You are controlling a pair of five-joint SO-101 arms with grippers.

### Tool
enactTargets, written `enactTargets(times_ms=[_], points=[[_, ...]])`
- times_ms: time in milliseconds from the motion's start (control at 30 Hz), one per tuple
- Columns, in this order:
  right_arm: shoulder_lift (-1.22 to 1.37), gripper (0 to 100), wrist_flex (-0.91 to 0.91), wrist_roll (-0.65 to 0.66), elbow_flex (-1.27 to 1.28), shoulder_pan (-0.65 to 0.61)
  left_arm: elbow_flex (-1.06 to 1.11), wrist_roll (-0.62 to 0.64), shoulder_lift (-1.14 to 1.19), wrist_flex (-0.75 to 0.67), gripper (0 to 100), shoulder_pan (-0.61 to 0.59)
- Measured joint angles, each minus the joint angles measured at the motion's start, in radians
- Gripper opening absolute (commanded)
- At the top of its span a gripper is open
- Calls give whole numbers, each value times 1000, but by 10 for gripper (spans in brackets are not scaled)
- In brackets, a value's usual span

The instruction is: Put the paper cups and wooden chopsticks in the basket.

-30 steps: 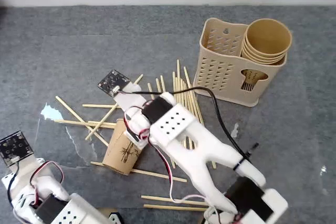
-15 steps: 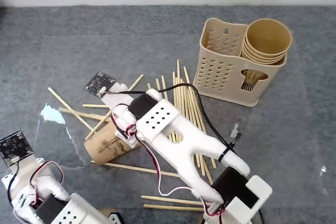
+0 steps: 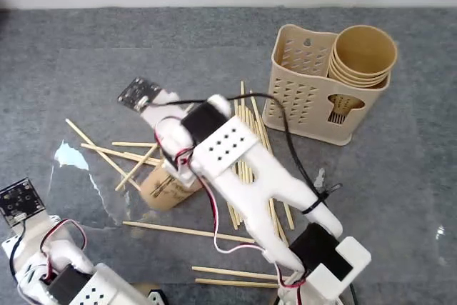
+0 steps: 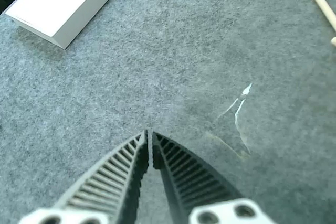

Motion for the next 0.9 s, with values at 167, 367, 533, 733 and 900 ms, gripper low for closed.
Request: enactTargets(times_ms=[167, 367, 533, 733, 900], points=[[0, 8, 112, 75, -132, 66, 0, 0, 0, 0, 13, 0], [-17, 8, 123, 120, -157, 123, 0, 0, 0, 0, 13, 0], [-38, 8, 124, 124, -91, 127, 0, 0, 0, 0, 13, 0], [-38, 8, 124, 124, -89, 253, 0, 0, 0, 0, 13, 0], [-40, 8, 124, 124, -11, 387, 0, 0, 0, 0, 13, 0]])
